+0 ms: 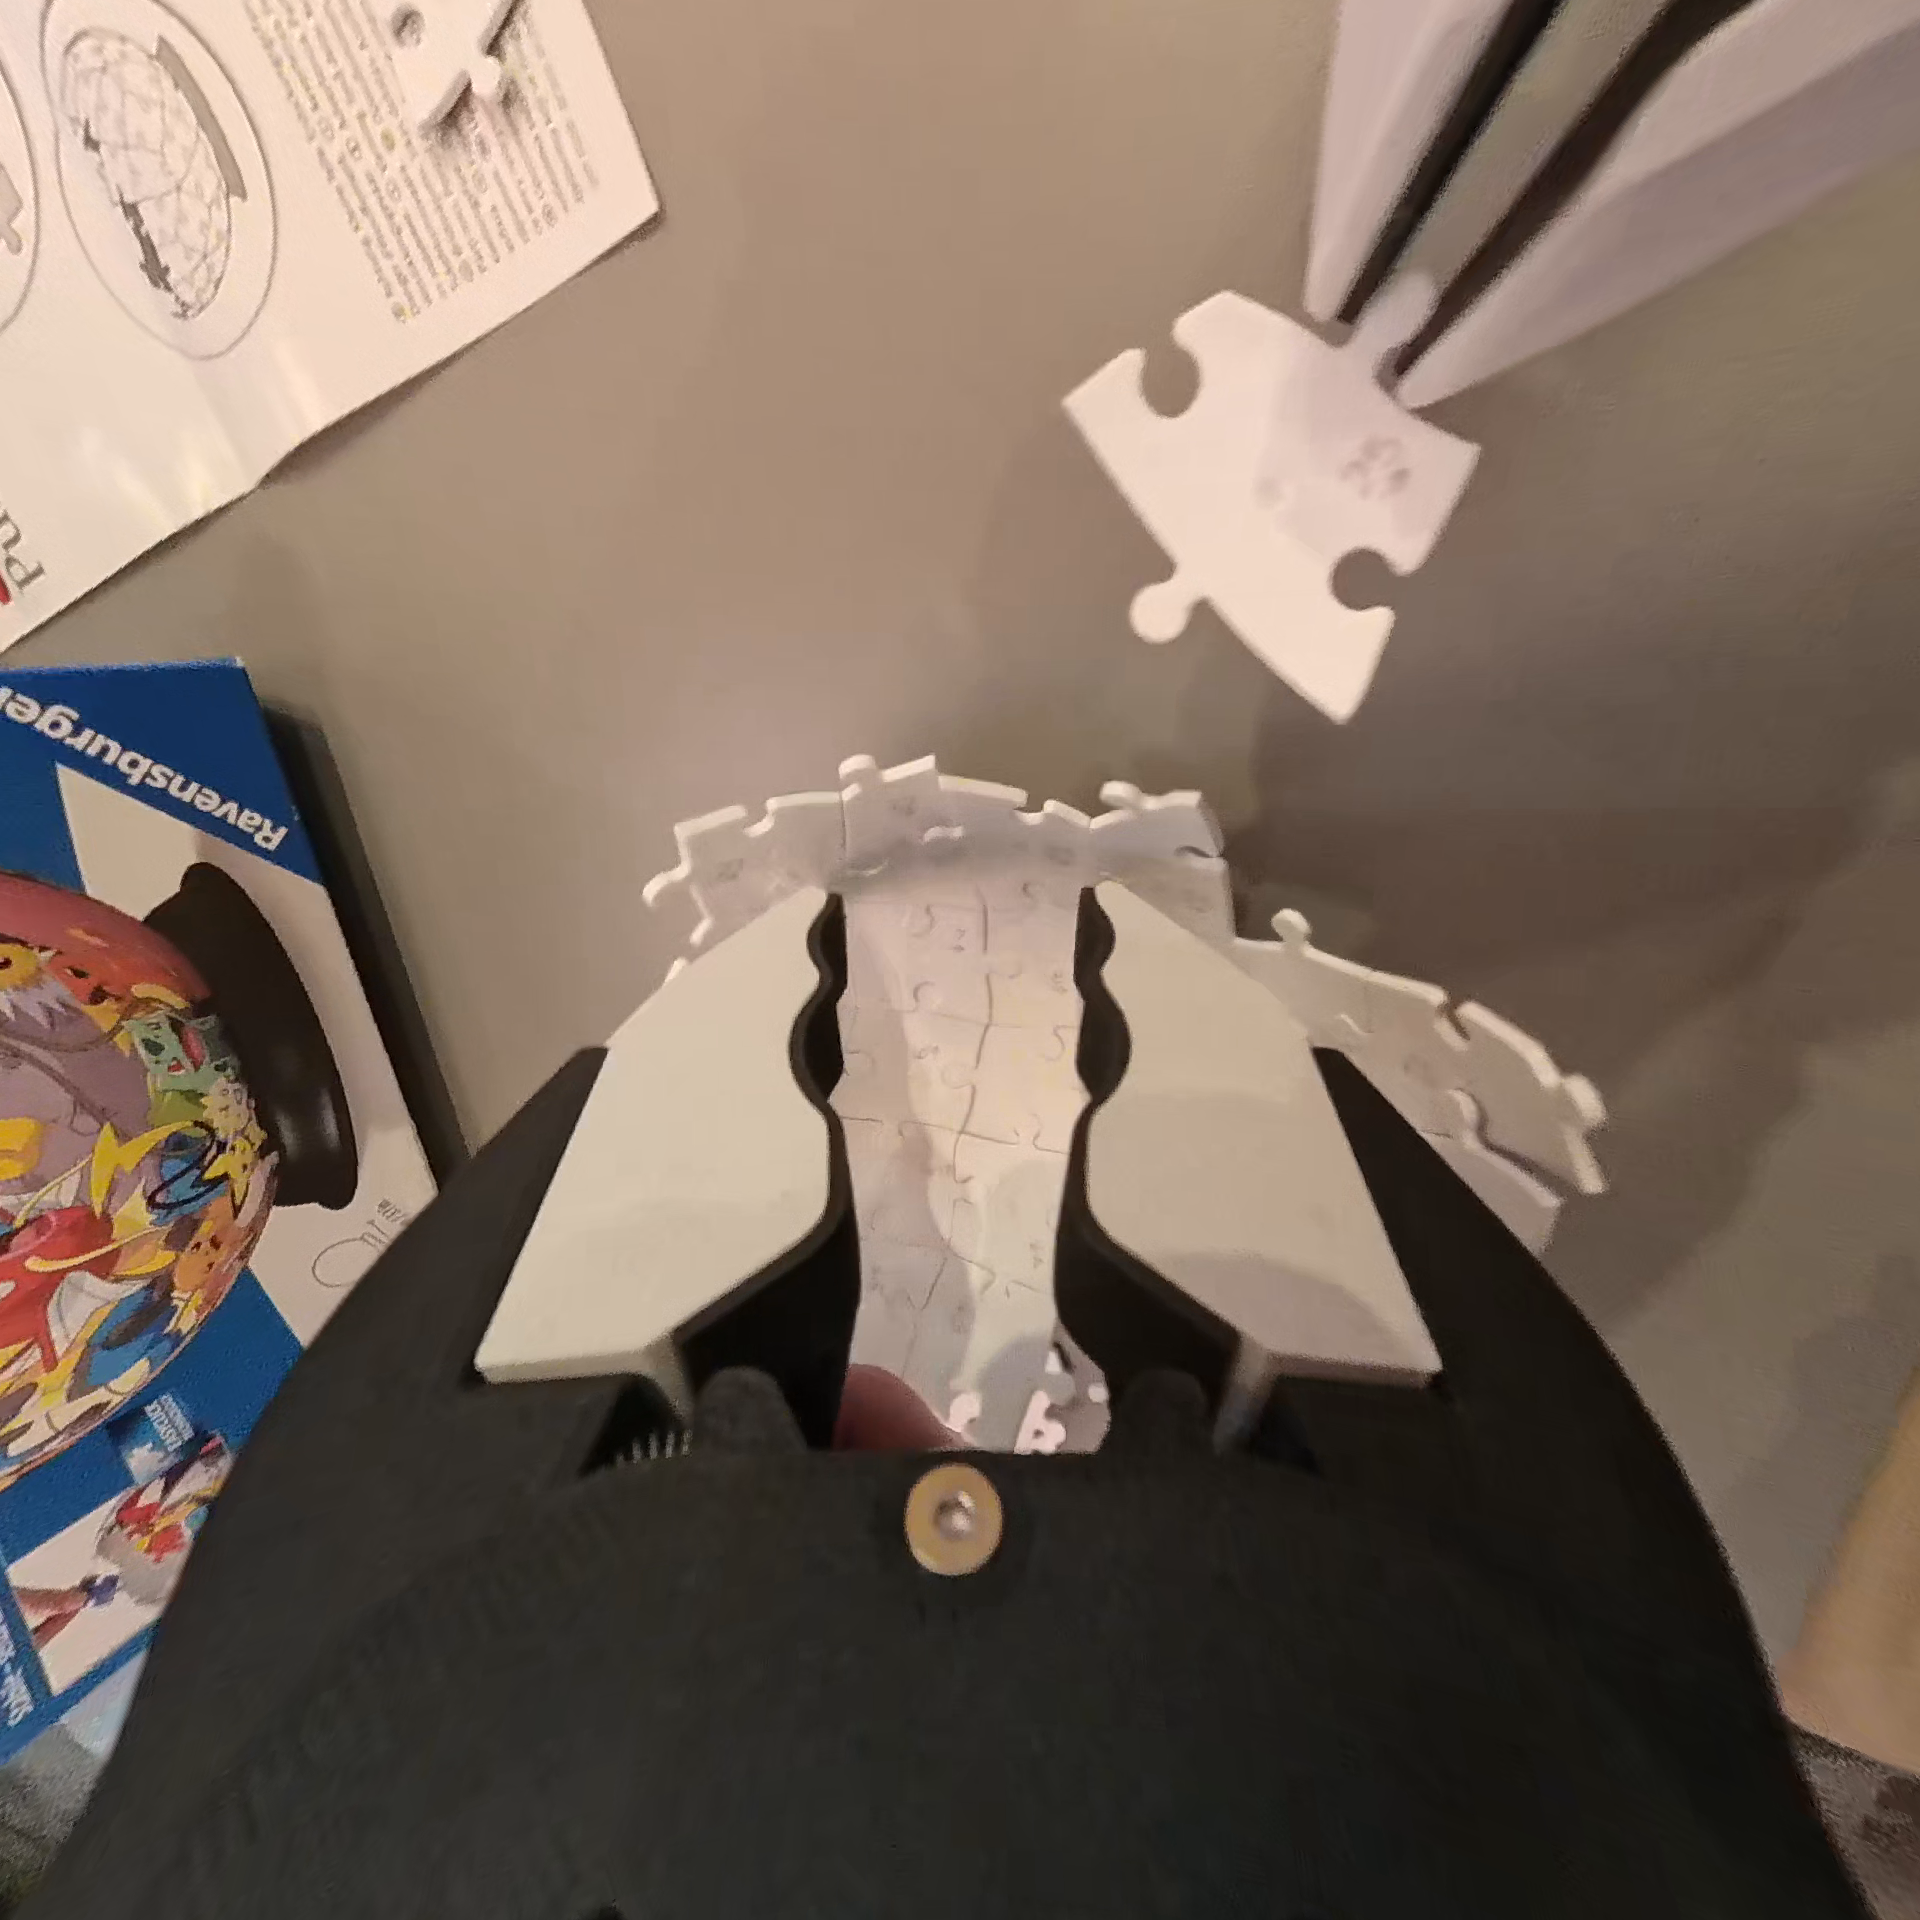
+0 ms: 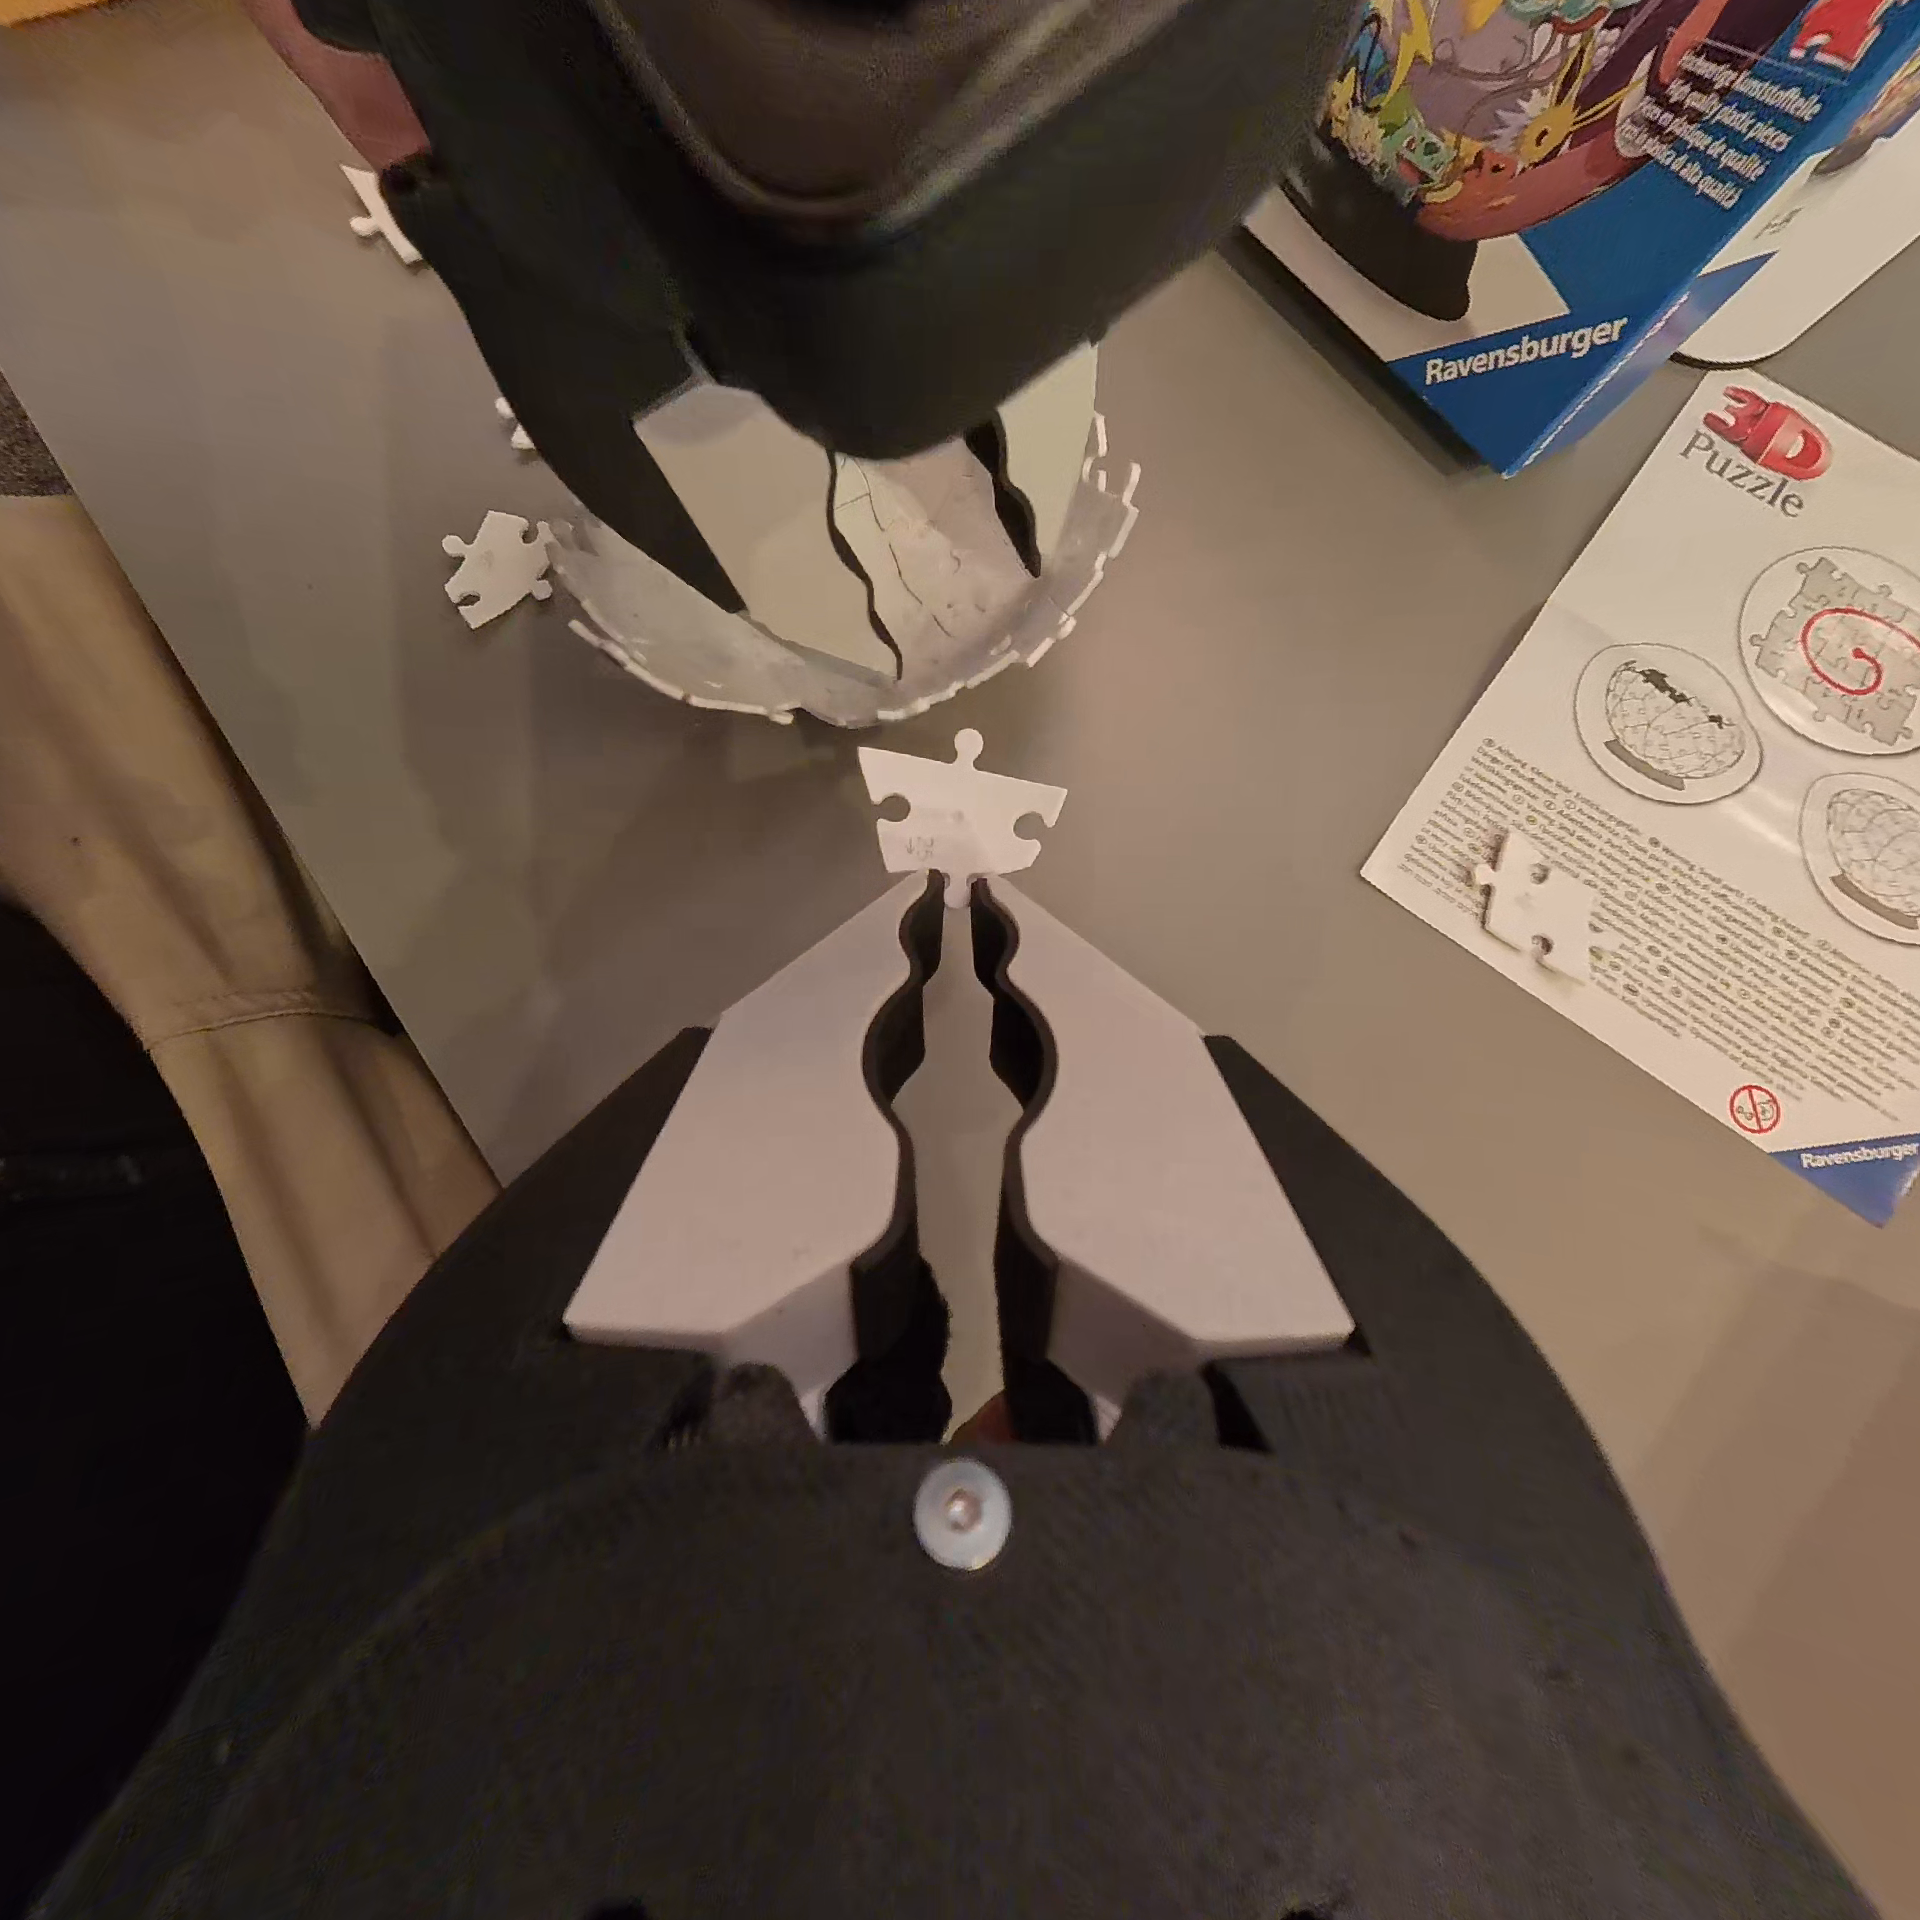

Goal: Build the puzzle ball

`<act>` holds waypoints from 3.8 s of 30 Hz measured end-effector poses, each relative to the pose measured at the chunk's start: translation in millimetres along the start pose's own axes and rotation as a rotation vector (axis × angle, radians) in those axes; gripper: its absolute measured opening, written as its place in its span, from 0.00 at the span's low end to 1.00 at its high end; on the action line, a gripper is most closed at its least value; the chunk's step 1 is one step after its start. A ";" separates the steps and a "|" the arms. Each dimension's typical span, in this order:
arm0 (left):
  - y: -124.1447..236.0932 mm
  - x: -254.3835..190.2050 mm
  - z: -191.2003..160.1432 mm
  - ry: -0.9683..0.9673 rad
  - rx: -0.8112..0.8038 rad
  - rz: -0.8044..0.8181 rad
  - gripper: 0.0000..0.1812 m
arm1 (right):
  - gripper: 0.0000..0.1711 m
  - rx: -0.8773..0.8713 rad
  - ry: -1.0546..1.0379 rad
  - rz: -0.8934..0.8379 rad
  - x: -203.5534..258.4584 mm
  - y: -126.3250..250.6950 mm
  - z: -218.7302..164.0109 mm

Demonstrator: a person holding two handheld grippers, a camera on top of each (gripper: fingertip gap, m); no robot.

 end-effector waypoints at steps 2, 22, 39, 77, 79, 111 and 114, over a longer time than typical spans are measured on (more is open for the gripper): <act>-3.2 5.9 -1.6 0.012 0.019 0.045 0.23 | 0.02 -0.002 -0.001 -0.003 -0.6 0.7 0.2; 43.2 -16.6 -4.1 -0.042 -0.154 0.026 0.23 | 0.02 0.018 0.018 -0.036 -13.7 -9.1 20.0; 6.3 -57.5 -8.1 -0.211 0.000 0.049 0.25 | 0.02 0.187 0.236 0.075 -30.1 -47.2 25.5; 2.7 -55.5 -10.8 -0.348 0.223 -0.320 0.29 | 0.02 0.274 0.199 0.242 -24.2 -50.3 2.1; 2.7 -56.0 -10.3 -0.359 0.224 -0.328 0.29 | 0.02 0.276 0.193 0.241 -26.6 -49.1 -3.0; 4.1 -65.5 -10.1 -0.317 0.193 -0.271 0.34 | 0.02 0.165 0.099 0.015 -3.5 -37.3 -5.9; 5.5 -64.7 -9.7 -0.318 0.154 -0.259 0.36 | 0.02 0.194 0.116 0.014 -2.3 -43.0 -12.6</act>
Point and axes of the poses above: each gripper's, where its closed fingertips meet, y back along the fingers, z out of its top, x = y × z across the jaws, the point moved 6 cm from there along y, back along the fingers, and after that the axes turned 15 degrees about -x, right-handed, at the moved point
